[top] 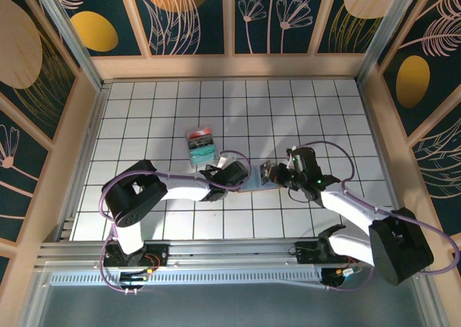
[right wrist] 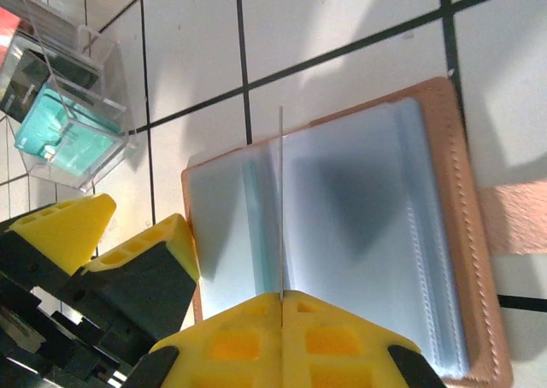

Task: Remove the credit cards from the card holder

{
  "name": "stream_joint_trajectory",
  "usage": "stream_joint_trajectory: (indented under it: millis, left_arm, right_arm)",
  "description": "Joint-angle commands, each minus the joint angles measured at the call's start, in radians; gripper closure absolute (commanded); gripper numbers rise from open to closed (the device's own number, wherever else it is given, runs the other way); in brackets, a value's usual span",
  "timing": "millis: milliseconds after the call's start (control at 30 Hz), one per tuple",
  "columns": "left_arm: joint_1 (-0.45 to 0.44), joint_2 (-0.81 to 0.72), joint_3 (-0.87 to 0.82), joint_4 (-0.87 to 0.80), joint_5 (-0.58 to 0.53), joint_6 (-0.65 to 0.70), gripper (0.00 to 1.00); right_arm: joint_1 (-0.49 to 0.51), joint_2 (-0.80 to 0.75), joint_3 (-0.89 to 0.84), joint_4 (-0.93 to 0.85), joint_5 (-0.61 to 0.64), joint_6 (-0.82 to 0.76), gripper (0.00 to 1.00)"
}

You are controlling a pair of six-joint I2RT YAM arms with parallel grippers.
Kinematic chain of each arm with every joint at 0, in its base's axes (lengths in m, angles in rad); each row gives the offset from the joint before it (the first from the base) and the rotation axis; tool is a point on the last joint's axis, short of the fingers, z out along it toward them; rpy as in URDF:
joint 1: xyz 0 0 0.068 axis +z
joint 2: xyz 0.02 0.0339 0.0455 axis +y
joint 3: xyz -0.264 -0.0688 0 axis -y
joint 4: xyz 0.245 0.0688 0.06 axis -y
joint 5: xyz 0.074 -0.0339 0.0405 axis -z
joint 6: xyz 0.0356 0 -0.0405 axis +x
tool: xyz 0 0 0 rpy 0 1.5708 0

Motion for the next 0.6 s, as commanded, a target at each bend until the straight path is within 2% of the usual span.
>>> stream_joint_trajectory:
  millis: [0,267,367,567]
  left_arm:
    - [-0.002,-0.056,0.006,-0.062,-0.002,-0.006,0.14]
    - [0.007,-0.193,0.031,-0.043,-0.013,-0.045,0.06]
    - [0.03,-0.255,0.013,0.008,0.047,-0.055,0.01]
    - [0.098,-0.404,-0.066,0.17,0.207,-0.052,0.01]
  right_arm:
    - [-0.006,-0.054,0.025,-0.047,0.066,-0.029,1.0]
    - [-0.01,-0.172,0.011,0.001,0.092,-0.036,1.0]
    - [-0.012,-0.214,0.0,0.057,0.083,-0.036,1.0]
    - [-0.013,-0.283,-0.041,0.229,0.026,-0.032,1.0]
